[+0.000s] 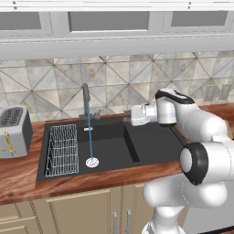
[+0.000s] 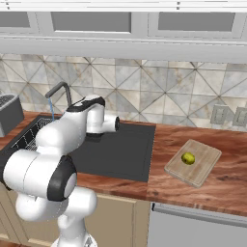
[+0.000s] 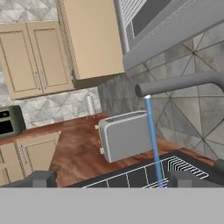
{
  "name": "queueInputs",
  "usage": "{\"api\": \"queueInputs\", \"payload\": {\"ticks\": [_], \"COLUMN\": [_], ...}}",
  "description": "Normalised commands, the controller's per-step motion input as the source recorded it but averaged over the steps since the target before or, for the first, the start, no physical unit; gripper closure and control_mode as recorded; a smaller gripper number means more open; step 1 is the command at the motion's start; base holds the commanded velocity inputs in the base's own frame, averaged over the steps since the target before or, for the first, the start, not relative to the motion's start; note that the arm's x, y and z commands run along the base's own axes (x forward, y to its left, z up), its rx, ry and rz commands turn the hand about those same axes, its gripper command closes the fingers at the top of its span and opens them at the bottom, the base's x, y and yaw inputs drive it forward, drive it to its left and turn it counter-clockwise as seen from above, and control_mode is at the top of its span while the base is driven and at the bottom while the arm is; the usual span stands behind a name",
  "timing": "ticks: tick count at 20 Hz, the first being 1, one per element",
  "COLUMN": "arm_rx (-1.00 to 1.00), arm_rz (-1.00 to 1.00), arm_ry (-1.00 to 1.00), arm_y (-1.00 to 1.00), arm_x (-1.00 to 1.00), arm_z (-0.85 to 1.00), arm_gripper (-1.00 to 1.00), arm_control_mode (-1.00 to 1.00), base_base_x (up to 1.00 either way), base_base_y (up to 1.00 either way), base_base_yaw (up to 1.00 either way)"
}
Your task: Pick the pear from the sink and place it on the cutting board to airdry. Then turn off the sink faucet.
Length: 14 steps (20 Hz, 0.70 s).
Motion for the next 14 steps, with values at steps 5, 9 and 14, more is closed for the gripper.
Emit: {"api": "queueInputs", "payload": {"ticks": [5,9,14], "arm_rx": [0.0,0.0,0.0], "arm_rz": [0.0,0.0,0.0], "arm_ry": [0.0,0.0,0.0], "arm_y": [0.0,0.02,0.05], "arm_x": [0.35,0.3,0.26], "arm_z": [-0.03,-0.13,-0.16], "arm_gripper": [-1.0,-1.0,-1.0], "arm_control_mode": [-1.0,-1.0,-1.0], "base_base_x": [0.0,0.0,0.0], "base_base_y": [0.0,0.0,0.0], "base_base_yaw": [0.0,0.0,0.0]}}
